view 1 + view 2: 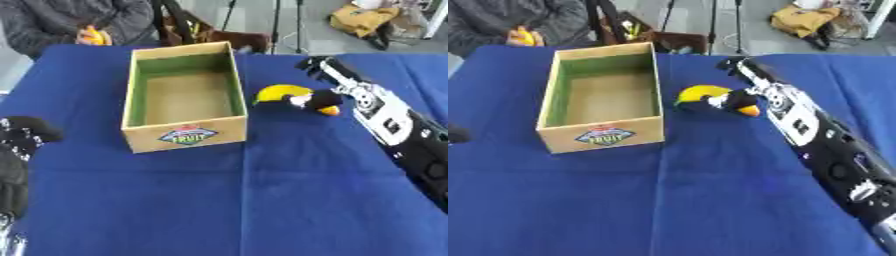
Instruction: Pick up objects on the table and place them in the box.
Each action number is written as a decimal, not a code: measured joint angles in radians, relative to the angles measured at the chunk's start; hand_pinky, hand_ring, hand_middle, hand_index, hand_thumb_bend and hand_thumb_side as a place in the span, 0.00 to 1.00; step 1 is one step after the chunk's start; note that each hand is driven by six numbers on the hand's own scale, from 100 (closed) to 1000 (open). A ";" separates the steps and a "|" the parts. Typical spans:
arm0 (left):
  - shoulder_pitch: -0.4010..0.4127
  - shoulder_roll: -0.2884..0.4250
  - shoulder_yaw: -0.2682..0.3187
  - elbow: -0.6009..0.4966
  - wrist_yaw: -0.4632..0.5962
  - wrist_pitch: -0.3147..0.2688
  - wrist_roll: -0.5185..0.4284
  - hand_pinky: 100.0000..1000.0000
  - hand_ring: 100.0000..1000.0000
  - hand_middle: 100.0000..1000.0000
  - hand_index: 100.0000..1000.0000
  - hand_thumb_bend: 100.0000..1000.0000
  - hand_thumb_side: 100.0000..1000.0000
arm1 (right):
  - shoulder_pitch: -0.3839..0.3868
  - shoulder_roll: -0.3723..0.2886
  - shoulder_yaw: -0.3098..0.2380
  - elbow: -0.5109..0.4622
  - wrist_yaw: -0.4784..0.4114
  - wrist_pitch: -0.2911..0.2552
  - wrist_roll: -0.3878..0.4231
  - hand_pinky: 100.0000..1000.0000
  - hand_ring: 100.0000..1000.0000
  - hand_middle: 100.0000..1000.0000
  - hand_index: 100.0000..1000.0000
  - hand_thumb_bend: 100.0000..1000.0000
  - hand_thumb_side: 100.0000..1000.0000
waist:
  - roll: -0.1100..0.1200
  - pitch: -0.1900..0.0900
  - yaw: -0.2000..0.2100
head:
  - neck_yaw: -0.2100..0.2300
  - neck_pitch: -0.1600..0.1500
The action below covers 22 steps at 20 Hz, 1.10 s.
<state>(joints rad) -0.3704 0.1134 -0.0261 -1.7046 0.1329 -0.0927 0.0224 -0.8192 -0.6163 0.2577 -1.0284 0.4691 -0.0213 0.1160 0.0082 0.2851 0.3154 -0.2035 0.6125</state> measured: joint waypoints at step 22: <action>0.000 0.000 0.000 0.000 0.004 0.000 -0.003 0.56 0.52 0.40 0.51 0.45 0.95 | 0.000 0.051 -0.064 0.046 0.233 -0.045 0.012 0.64 0.63 0.62 0.72 0.14 0.25 | 0.005 0.008 0.000 | 0.000 0.000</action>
<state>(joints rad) -0.3703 0.1131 -0.0261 -1.7045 0.1370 -0.0925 0.0191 -0.8194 -0.5654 0.1939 -0.9820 0.7021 -0.0667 0.1276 0.0135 0.2935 0.3155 -0.2039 0.6125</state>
